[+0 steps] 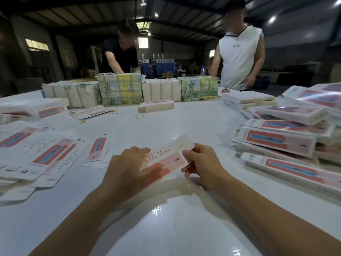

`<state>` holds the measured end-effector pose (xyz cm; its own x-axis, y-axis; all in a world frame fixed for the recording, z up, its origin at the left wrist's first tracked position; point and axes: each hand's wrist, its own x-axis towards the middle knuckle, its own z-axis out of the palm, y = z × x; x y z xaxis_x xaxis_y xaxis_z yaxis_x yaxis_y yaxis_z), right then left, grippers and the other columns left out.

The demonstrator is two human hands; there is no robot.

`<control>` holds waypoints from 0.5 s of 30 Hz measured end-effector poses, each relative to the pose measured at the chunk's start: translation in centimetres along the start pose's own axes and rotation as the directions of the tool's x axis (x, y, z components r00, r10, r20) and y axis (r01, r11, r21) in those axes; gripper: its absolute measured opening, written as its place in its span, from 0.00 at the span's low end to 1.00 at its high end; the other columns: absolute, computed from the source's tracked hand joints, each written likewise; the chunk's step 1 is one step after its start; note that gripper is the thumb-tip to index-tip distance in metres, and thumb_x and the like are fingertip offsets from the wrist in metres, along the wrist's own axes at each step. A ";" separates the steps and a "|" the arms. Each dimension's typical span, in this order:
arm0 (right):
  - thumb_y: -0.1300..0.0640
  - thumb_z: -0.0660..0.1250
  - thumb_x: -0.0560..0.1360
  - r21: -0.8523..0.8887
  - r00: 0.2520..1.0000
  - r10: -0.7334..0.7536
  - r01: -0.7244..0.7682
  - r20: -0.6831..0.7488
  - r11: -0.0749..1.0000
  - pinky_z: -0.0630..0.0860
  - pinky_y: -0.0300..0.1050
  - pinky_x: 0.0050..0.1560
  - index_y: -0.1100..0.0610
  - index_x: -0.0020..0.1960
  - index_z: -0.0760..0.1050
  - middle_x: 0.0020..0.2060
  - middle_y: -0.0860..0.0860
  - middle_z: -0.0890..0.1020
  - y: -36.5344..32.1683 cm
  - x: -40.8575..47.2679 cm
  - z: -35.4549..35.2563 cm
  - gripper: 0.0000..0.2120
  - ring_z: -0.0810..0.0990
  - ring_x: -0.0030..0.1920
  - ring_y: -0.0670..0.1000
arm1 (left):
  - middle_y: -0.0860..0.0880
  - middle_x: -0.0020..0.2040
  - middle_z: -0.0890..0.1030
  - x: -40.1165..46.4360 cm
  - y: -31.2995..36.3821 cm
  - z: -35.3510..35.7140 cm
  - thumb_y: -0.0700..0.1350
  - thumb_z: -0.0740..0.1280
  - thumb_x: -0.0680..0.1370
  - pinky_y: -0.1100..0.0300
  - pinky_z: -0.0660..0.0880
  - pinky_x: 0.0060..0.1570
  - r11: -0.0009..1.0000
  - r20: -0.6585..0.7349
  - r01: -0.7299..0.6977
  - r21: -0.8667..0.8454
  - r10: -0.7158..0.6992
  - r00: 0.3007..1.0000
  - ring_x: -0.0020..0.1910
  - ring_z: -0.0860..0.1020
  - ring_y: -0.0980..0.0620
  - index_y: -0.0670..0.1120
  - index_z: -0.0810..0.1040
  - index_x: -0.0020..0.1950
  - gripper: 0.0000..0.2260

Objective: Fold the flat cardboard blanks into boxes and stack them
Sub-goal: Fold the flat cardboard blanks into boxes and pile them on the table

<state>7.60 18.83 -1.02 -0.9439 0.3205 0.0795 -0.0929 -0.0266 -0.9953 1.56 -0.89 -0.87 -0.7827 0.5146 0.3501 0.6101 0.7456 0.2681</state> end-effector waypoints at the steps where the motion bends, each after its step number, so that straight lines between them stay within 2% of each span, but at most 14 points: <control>1: 0.67 0.60 0.77 -0.013 0.999 -0.031 0.031 0.016 0.999 0.74 0.41 0.25 0.65 0.49 0.76 0.35 0.58 0.84 -0.1 -0.1 0.0 0.06 0.77 0.26 0.52 | 0.56 0.60 0.73 0.0 0.8 0.3 0.74 0.54 0.65 0.61 0.71 0.50 0.998 0.002 -0.028 0.060 0.028 1.000 0.49 0.71 0.57 0.53 0.65 0.71 0.40; 3: 0.65 0.60 0.78 -0.044 0.995 -0.094 0.096 0.040 0.994 0.76 0.41 0.28 0.60 0.55 0.76 0.36 0.55 0.84 0.1 -0.4 0.2 0.09 0.78 0.27 0.52 | 0.55 0.60 0.71 0.0 1.9 0.9 0.75 0.58 0.64 0.62 0.71 0.49 0.997 0.023 -0.032 0.069 0.031 0.999 0.49 0.71 0.56 0.53 0.59 0.74 0.44; 5: 0.62 0.61 0.80 -0.105 0.987 -0.157 0.158 0.011 0.982 0.78 0.40 0.31 0.45 0.63 0.69 0.38 0.51 0.85 0.3 -0.7 0.6 0.17 0.81 0.32 0.51 | 0.55 0.58 0.71 0.1 2.3 1.3 0.72 0.63 0.67 0.66 0.70 0.43 0.999 -0.013 -0.017 0.050 0.017 1.000 0.48 0.72 0.56 0.53 0.59 0.73 0.40; 6: 0.61 0.61 0.80 -0.174 0.975 -0.219 0.212 -0.021 0.962 0.79 0.38 0.33 0.38 0.65 0.64 0.41 0.50 0.84 0.5 -0.7 0.7 0.21 0.83 0.37 0.50 | 0.55 0.59 0.71 0.1 2.2 1.4 0.71 0.64 0.67 0.67 0.69 0.41 0.998 -0.051 -0.001 0.058 0.004 0.999 0.47 0.72 0.56 0.53 0.59 0.72 0.39; 7: 0.59 0.61 0.80 -0.287 0.948 -0.315 0.290 -0.044 0.913 0.78 0.35 0.36 0.36 0.66 0.63 0.47 0.48 0.82 0.7 -0.8 0.7 0.22 0.83 0.42 0.49 | 0.55 0.59 0.72 0.2 2.2 1.3 0.71 0.64 0.67 0.66 0.69 0.40 0.998 -0.088 0.020 0.060 -0.015 0.996 0.47 0.71 0.56 0.53 0.60 0.72 0.39; 9: 0.55 0.59 0.81 -0.587 0.862 -0.506 0.405 -0.010 0.701 0.76 0.30 0.44 0.42 0.66 0.70 0.60 0.46 0.73 0.8 -0.8 0.8 0.16 0.78 0.53 0.47 | 0.54 0.59 0.72 0.2 2.2 1.1 0.71 0.63 0.67 0.66 0.68 0.40 0.996 -0.153 0.062 0.063 -0.051 0.987 0.47 0.71 0.56 0.52 0.60 0.72 0.40; 10: 0.53 0.58 0.81 -0.697 0.844 -0.534 0.406 0.039 0.591 0.74 0.30 0.48 0.46 0.66 0.73 0.65 0.46 0.68 0.9 -0.9 0.9 0.15 0.75 0.57 0.46 | 0.53 0.59 0.72 0.2 2.2 1.0 0.72 0.62 0.67 0.66 0.68 0.40 0.994 -0.182 0.072 0.077 -0.057 0.982 0.47 0.72 0.55 0.52 0.60 0.72 0.40; 11: 0.51 0.58 0.81 -0.752 0.849 -0.523 0.396 0.081 0.526 0.72 0.31 0.52 0.49 0.66 0.74 0.68 0.45 0.65 1.2 -1.0 1.0 0.15 0.72 0.59 0.46 | 0.53 0.60 0.73 0.2 2.4 1.0 0.72 0.62 0.67 0.66 0.68 0.41 0.991 -0.206 0.078 0.109 -0.054 0.977 0.48 0.73 0.55 0.52 0.60 0.72 0.41; 12: 0.51 0.58 0.81 -0.768 0.864 -0.494 0.384 0.103 0.512 0.71 0.33 0.56 0.50 0.66 0.74 0.70 0.44 0.63 1.4 -1.0 1.1 0.16 0.70 0.61 0.45 | 0.53 0.60 0.73 0.1 2.5 1.0 0.73 0.61 0.67 0.66 0.68 0.42 0.985 -0.223 0.083 0.153 -0.047 0.974 0.49 0.73 0.54 0.51 0.59 0.72 0.41; 13: 0.50 0.58 0.80 -0.745 0.880 -0.464 0.378 0.105 0.549 0.71 0.34 0.57 0.51 0.66 0.75 0.70 0.43 0.62 1.5 -1.0 1.3 0.16 0.69 0.63 0.45 | 0.53 0.61 0.73 0.0 2.6 0.9 0.73 0.60 0.67 0.65 0.68 0.44 0.977 -0.236 0.087 0.196 -0.039 0.971 0.51 0.74 0.54 0.51 0.59 0.72 0.41; 15: 0.52 0.61 0.80 -0.576 0.917 -0.393 0.358 0.069 0.735 0.74 0.35 0.57 0.50 0.62 0.78 0.67 0.40 0.65 1.2 -1.2 1.6 0.13 0.70 0.63 0.45 | 0.53 0.61 0.73 -0.1 2.7 0.8 0.74 0.59 0.67 0.64 0.68 0.45 0.966 -0.249 0.104 0.237 -0.043 0.968 0.53 0.74 0.54 0.50 0.59 0.72 0.41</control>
<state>8.10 16.94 -2.21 -0.8510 0.2392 0.4676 -0.2238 0.6402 -0.7349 3.19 1.47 -0.90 -0.7533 0.3603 0.5502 0.4786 0.8741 0.0830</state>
